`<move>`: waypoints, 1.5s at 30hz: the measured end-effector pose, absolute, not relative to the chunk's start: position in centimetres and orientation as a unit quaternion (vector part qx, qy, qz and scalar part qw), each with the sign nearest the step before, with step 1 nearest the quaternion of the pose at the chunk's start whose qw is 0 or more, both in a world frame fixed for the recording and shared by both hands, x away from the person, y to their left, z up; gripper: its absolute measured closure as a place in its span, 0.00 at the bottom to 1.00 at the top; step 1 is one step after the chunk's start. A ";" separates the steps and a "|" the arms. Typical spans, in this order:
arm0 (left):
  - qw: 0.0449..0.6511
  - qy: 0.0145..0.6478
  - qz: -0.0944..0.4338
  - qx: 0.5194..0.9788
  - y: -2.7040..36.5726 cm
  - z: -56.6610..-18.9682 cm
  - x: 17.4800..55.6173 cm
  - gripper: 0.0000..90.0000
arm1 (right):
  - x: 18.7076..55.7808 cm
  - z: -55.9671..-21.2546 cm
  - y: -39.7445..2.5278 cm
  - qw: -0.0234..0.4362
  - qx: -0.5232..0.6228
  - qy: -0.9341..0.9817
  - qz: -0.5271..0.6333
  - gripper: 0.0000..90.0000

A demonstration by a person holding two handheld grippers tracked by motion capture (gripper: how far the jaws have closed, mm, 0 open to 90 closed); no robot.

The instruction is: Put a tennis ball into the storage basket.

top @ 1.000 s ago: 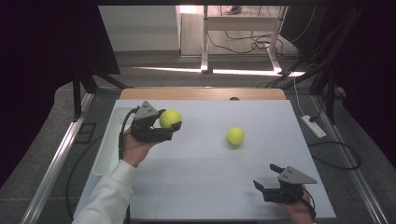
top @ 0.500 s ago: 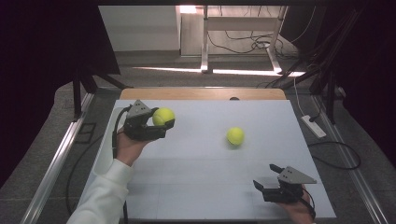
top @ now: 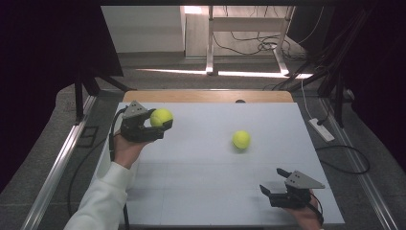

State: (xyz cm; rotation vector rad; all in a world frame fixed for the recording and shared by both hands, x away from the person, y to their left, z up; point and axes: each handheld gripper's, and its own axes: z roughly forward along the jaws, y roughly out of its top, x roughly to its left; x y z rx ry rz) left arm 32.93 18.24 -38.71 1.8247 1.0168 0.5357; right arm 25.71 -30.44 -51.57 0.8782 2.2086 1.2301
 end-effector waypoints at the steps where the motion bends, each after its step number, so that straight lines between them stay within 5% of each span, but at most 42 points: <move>1: 0.472 0.417 0.219 0.745 18.4 -38.7 33.0 0.30 | 25.7 -51.6 -30.4 0.231 0.319 0.803 0.447 0.14; 45: 0.455 0.474 0.231 0.718 22.2 -40.0 34.6 0.30 | 25.7 -51.6 -30.4 0.233 0.319 0.804 0.445 0.14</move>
